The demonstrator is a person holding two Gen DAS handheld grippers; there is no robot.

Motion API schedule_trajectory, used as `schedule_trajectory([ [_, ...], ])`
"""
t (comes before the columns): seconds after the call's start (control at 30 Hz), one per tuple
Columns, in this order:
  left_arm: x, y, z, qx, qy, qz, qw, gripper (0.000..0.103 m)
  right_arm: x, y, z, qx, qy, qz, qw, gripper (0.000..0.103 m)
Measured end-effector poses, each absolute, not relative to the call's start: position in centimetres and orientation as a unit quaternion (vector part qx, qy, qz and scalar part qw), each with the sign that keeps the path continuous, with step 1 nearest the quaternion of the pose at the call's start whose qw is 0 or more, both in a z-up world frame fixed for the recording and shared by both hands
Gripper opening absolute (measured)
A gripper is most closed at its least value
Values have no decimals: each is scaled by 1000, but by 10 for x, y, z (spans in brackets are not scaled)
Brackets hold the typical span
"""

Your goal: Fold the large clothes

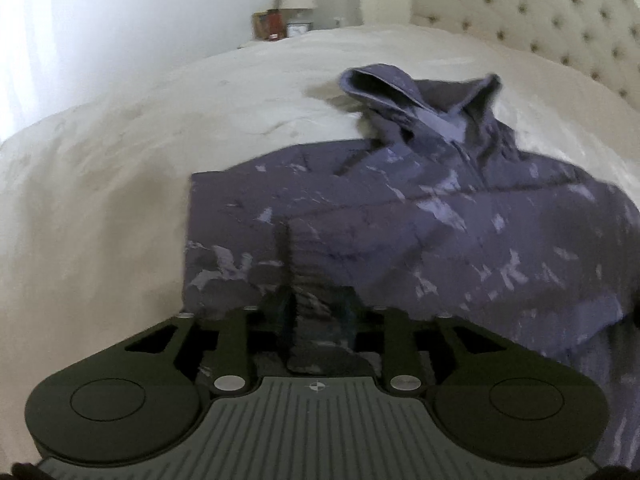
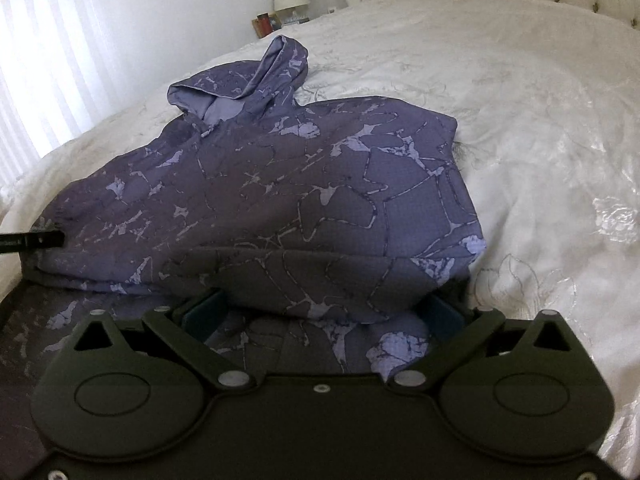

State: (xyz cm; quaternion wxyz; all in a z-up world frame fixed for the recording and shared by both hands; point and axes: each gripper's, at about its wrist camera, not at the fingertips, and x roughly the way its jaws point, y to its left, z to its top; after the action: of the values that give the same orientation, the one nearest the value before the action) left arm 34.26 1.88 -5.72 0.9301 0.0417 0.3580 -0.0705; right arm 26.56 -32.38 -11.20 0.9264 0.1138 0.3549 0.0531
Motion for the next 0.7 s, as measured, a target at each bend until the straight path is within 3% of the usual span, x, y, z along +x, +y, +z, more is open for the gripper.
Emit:
schedule_trajectory([
  [0.13,332,4,-67,74,334,-82,936,67,265,-321,-115,103,351,51,929,103],
  [0.3,323,-10,-76,111,300,-41,947,82,263,-318,-117,98,343,49,933,103],
  [0.7,317,-9,-82,119,280,-28,952,87,261,-314,-122,84,336,47,937,103],
])
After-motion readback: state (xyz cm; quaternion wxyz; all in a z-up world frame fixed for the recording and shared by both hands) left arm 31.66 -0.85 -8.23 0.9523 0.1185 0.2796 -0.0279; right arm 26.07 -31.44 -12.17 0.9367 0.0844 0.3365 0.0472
